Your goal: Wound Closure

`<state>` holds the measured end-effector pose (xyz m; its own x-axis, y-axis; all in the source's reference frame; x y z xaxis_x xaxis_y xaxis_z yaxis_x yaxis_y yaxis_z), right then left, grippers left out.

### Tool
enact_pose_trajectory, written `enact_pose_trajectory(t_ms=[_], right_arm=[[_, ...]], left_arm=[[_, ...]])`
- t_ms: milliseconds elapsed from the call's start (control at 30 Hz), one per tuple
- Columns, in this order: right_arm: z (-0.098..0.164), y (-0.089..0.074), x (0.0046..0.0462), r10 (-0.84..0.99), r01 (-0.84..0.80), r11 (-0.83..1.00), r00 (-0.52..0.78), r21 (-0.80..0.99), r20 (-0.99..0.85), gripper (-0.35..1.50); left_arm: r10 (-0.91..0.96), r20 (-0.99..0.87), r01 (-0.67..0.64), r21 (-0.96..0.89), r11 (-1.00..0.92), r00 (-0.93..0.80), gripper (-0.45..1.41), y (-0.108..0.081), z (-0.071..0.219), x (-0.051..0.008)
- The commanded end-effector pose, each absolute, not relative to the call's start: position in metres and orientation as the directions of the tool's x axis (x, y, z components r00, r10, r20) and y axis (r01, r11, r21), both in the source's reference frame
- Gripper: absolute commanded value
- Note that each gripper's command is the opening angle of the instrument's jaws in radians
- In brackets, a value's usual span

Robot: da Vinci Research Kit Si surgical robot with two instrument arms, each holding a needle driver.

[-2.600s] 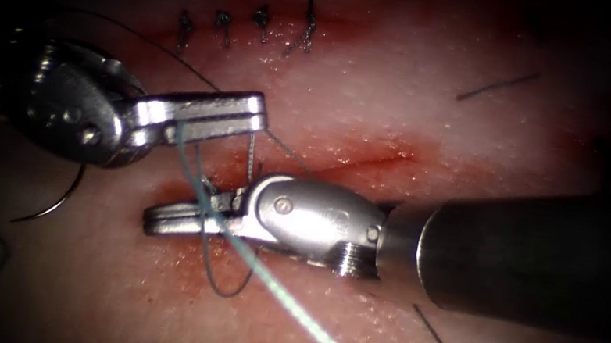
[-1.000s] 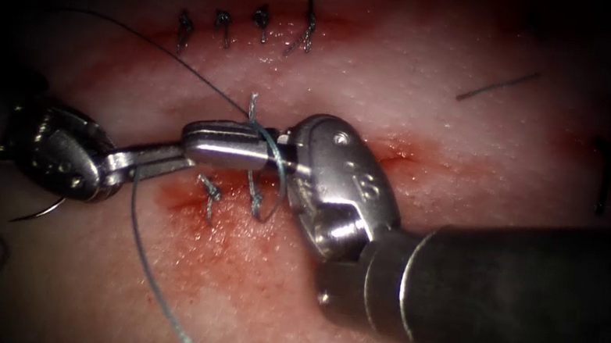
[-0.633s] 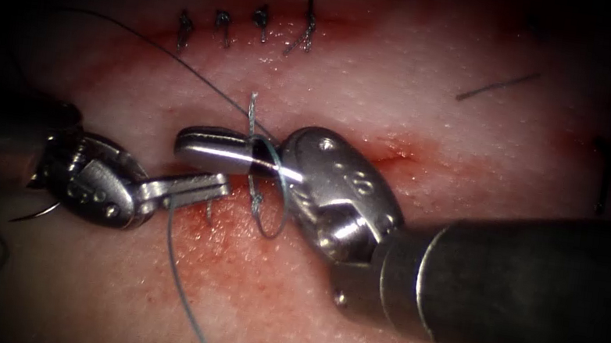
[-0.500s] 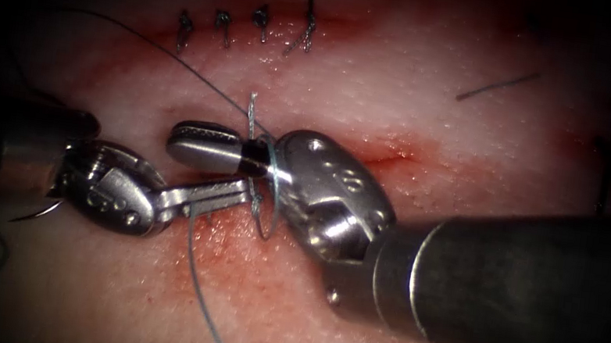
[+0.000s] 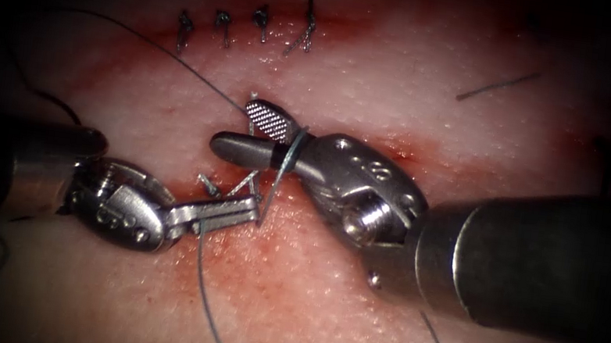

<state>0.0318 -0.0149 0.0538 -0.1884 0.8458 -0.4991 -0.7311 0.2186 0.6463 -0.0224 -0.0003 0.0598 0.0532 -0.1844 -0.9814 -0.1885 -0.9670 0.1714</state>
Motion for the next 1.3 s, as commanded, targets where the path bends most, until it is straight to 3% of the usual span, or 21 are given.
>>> enact_pose_trajectory(t_ms=[33, 233, 433, 500, 533, 567, 867, 967, 1167, 1267, 1300], right_arm=[[0.0547, -0.0152, 0.0326, 0.848, -0.733, 0.214, -0.190, 0.646, -0.496, 0.54], [0.0563, -0.0151, 0.0324, 0.880, -0.759, 0.141, -0.198, 0.635, -0.432, 0.68], [0.0577, -0.0155, 0.0338, 0.912, -0.723, 0.131, -0.180, 0.678, -0.368, 0.69], [0.0580, -0.0155, 0.0344, 0.921, -0.718, 0.132, -0.167, 0.683, -0.353, 0.57], [0.0583, -0.0155, 0.0350, 0.922, -0.717, 0.134, -0.164, 0.685, -0.352, -0.21], [0.0585, -0.0155, 0.0352, 0.921, -0.711, 0.151, -0.151, 0.686, -0.359, -0.35], [0.0564, -0.0154, 0.0326, 0.848, -0.715, 0.250, -0.164, 0.653, -0.504, -0.35], [0.0557, -0.0165, 0.0321, 0.806, -0.682, 0.340, -0.144, 0.648, -0.574, -0.35], [0.0546, -0.0182, 0.0314, 0.748, -0.638, 0.464, -0.090, 0.614, -0.658, -0.35], [0.0544, -0.0188, 0.0309, 0.745, -0.626, 0.479, -0.082, 0.616, -0.662, -0.35], [0.0543, -0.0192, 0.0306, 0.744, -0.619, 0.485, -0.080, 0.618, -0.663, -0.35]], left_arm=[[-0.182, -0.982, -0.186, 0.169, -0.968, 0.055, -0.45, -0.0008, 0.0604, -0.0230], [-0.179, -0.982, -0.183, 0.165, -0.969, 0.059, -0.45, -0.0006, 0.0607, -0.0230], [-0.174, -0.983, -0.181, 0.161, -0.970, 0.058, -0.45, -0.0007, 0.0607, -0.0230], [-0.174, -0.983, -0.181, 0.161, -0.970, 0.058, -0.45, -0.0007, 0.0607, -0.0230], [-0.173, -0.983, -0.178, 0.161, -0.971, 0.057, -0.45, -0.0007, 0.0607, -0.0229], [-0.172, -0.983, -0.178, 0.160, -0.971, 0.056, -0.45, -0.0007, 0.0607, -0.0228], [-0.122, -0.992, -0.211, 0.114, -0.971, 0.023, -0.45, 0.0015, 0.0601, -0.0191], [-0.110, -0.989, -0.244, 0.132, -0.961, -0.104, -0.45, 0.0038, 0.0599, -0.0157], [-0.171, -0.795, -0.219, 0.356, -0.908, -0.582, -0.45, 0.0068, 0.0603, -0.0141], [-0.263, -0.635, -0.124, 0.498, -0.858, -0.726, -0.45, 0.0076, 0.0602, -0.0144], [-0.340, -0.436, 0.008, 0.605, -0.796, -0.833, -0.45, 0.0083, 0.0599, -0.0145]])
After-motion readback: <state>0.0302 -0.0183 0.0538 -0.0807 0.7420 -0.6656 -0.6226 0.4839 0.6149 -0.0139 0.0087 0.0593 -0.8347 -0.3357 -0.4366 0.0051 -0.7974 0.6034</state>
